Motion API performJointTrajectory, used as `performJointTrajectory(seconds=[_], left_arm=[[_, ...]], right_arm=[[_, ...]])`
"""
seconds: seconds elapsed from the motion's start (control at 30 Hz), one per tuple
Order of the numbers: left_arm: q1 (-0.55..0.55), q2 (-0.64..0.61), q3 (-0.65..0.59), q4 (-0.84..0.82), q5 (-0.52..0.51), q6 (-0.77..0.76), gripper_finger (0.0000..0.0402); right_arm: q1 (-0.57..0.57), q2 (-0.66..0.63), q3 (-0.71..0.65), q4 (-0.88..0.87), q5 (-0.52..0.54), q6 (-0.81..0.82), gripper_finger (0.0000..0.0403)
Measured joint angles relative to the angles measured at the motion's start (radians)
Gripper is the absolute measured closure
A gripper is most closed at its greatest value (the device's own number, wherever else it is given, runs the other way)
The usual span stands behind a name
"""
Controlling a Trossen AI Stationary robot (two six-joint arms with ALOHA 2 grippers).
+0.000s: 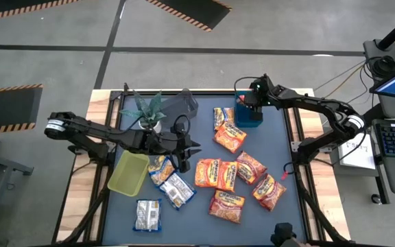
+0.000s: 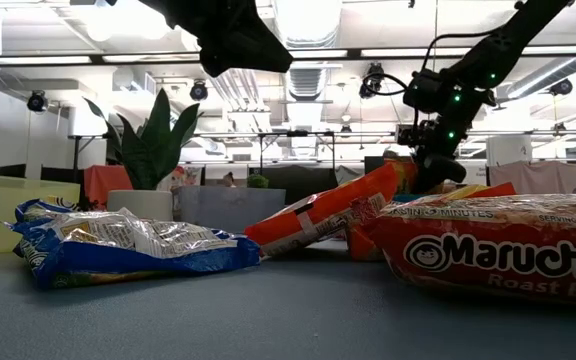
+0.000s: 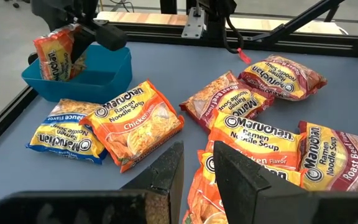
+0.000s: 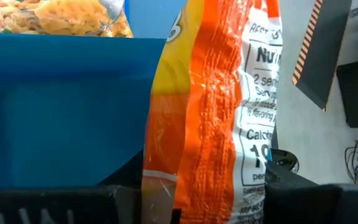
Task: Sort Maruchan noodles
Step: Put the orange noodle pack into blue bin
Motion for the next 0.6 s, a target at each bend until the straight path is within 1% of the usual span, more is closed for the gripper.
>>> performJointTrajectory(seconds=[0.6], left_arm=[[0.000, 0.000, 0.000, 0.009, 0.000, -0.009, 0.0332]], right_arm=[[0.000, 0.000, -0.015, 0.018, -0.001, 0.020, 0.0282]])
